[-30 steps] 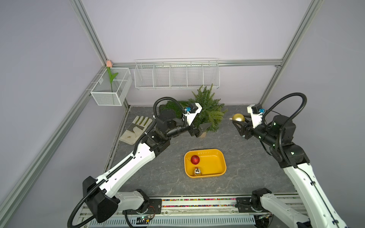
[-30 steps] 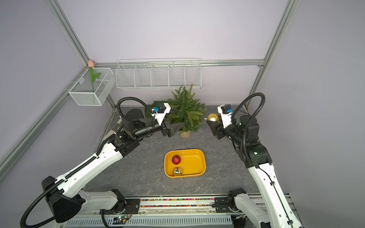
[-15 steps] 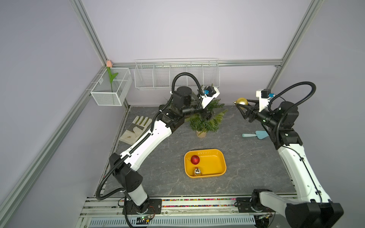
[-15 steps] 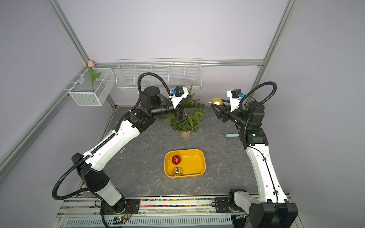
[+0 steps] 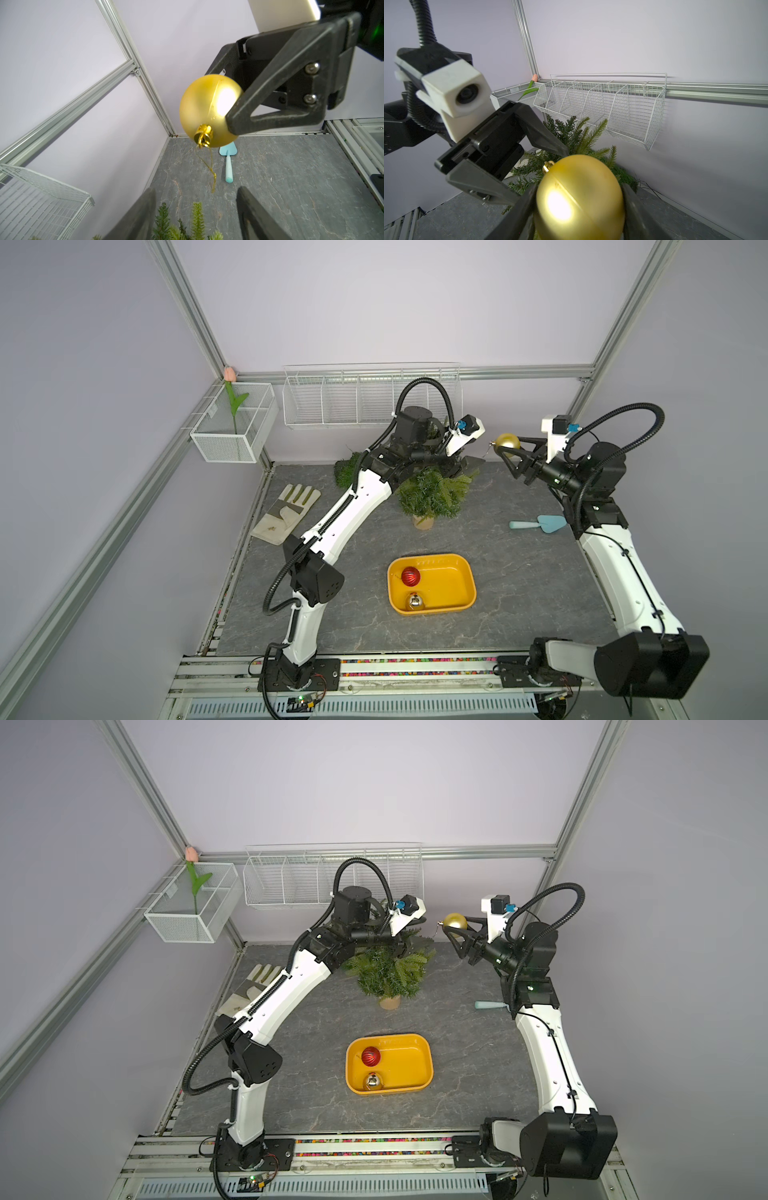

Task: Decorate the small christmas tree with ornaments
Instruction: Hang an ornament on the christmas tree.

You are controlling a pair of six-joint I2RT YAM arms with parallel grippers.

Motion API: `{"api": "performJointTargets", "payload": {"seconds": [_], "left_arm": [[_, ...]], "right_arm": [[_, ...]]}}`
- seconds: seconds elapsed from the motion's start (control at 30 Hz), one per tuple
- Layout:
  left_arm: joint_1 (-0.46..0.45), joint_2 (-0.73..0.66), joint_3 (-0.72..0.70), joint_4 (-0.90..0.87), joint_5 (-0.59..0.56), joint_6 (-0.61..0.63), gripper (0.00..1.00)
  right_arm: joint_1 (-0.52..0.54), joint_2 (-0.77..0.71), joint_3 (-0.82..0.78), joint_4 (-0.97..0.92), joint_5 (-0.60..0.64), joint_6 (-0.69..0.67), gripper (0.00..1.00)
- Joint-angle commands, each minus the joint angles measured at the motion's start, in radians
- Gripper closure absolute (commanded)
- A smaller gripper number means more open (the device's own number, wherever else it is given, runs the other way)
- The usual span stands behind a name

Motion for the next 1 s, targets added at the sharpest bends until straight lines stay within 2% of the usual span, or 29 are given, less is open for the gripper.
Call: {"api": "performJointTargets", "payload": {"seconds": [0.0, 0.2, 0.43, 0.6, 0.83, 0.97], "left_arm": [[0.000, 0.024, 0.040, -0.043, 0.030, 0.017, 0.38], [-0.002, 0.054, 0.066, -0.019, 0.059, -0.037, 0.46], [-0.001, 0.074, 0.081, 0.010, 0.064, -0.083, 0.59], [-0.003, 0.090, 0.089, -0.009, 0.058, -0.080, 0.61], [-0.003, 0.089, 0.094, -0.004, 0.045, -0.089, 0.69], [-0.003, 0.079, 0.092, -0.010, 0.051, -0.091, 0.68]], "right_arm": [[-0.008, 0.014, 0.021, 0.071, -0.037, 0.041, 0.54], [-0.007, 0.039, 0.023, 0.145, -0.073, 0.105, 0.54], [-0.008, 0.045, 0.005, 0.159, -0.084, 0.119, 0.55], [-0.007, 0.049, 0.008, 0.173, -0.090, 0.131, 0.55], [-0.008, 0.053, 0.005, 0.170, -0.094, 0.131, 0.56], [-0.007, 0.045, 0.003, 0.133, -0.080, 0.104, 0.56]]}}
